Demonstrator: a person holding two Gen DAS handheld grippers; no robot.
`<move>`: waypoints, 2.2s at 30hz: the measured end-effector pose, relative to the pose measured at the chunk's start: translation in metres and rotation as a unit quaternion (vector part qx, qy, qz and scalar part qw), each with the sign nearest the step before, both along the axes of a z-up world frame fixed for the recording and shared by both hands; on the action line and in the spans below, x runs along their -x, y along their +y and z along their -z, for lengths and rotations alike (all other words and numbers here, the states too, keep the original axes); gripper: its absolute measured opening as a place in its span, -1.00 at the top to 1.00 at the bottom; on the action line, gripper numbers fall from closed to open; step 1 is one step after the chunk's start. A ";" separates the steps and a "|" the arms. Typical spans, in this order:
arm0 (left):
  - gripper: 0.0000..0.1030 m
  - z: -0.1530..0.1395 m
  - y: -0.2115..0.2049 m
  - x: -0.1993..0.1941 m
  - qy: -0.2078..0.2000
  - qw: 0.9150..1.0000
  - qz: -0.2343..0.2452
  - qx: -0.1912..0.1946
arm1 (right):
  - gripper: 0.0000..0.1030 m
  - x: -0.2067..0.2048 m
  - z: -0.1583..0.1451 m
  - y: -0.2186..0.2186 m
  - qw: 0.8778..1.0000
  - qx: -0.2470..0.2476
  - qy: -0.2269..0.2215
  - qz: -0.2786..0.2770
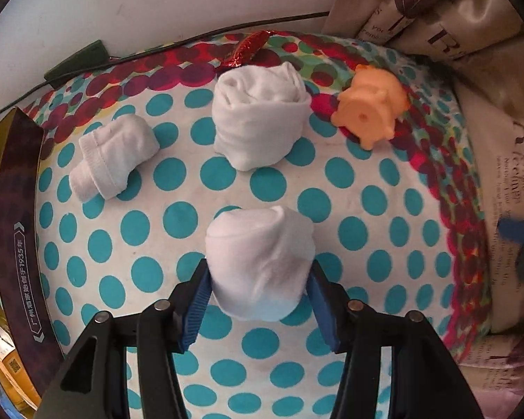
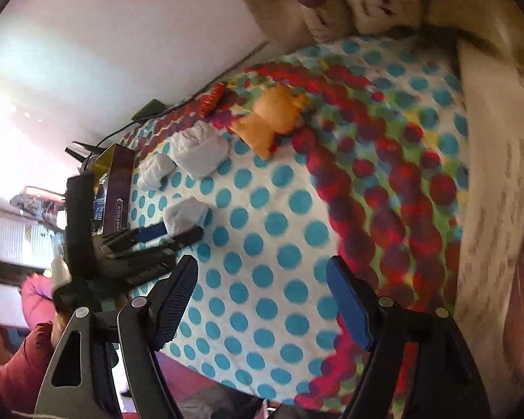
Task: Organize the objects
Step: 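Grasp a white rolled sock with the left gripper, then grasp another white sock with the right gripper, then drop both socks into the gold tray, opening both grippers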
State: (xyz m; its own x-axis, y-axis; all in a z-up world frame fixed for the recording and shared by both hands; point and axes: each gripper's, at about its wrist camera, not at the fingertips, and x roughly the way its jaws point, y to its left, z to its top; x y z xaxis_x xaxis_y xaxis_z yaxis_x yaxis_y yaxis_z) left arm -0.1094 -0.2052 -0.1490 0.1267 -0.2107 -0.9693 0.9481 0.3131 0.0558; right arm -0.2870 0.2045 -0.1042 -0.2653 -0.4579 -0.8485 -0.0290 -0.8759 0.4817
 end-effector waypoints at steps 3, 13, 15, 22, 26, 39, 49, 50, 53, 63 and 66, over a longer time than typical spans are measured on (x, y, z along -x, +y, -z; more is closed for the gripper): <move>0.05 0.000 0.006 0.001 -0.003 1.000 0.001 0.023 | -0.44 0.023 -0.005 -0.017 0.999 -0.031 0.022 -0.028; 0.28 -0.005 0.019 -0.014 0.030 0.998 -0.024 0.058 | -0.44 0.104 0.003 -0.097 0.964 -0.149 0.096 -0.196; 0.28 -0.011 0.025 -0.014 0.025 0.997 -0.029 0.068 | -0.44 0.112 0.007 -0.106 0.962 -0.134 0.093 -0.221; 0.28 -0.030 0.045 -0.010 0.024 0.996 -0.033 0.080 | -0.56 0.132 0.031 -0.139 0.940 -0.142 0.065 -0.302; 0.28 -0.040 0.058 -0.013 0.024 0.995 -0.045 0.084 | -0.57 0.139 0.043 -0.157 0.922 -0.174 0.065 -0.340; 0.26 -0.066 0.101 -0.023 0.024 0.993 -0.073 0.088 | 0.30 0.149 0.064 -0.159 0.913 -0.193 0.053 -0.356; 0.26 -0.121 0.155 -0.063 -0.016 0.985 -0.120 0.126 | 0.36 0.118 0.024 -0.156 0.941 -0.130 0.078 -0.302; 0.26 -0.127 0.163 -0.073 -0.026 0.983 -0.127 0.127 | 0.36 0.116 0.018 -0.161 0.942 -0.123 0.081 -0.303; 0.25 -0.136 0.181 -0.101 -0.044 0.981 -0.141 0.123 | 0.36 0.106 -0.007 -0.197 0.941 -0.087 0.091 -0.314; 0.22 -0.133 0.203 -0.170 -0.079 0.982 -0.145 0.094 | 0.36 0.107 -0.039 -0.342 0.937 -0.010 0.097 -0.334; 0.22 -0.131 0.201 -0.183 -0.080 0.983 -0.132 0.095 | 0.36 0.117 -0.033 -0.373 0.938 -0.024 0.093 -0.332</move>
State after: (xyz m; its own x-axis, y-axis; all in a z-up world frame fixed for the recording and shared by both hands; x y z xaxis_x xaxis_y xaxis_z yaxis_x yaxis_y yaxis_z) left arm 0.0735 -0.0038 -0.0175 0.3486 -0.3255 -0.8789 0.8163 0.5663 0.1140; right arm -0.4041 -0.1689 -0.0709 -0.0813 -0.5371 -0.8396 0.6111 -0.6923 0.3837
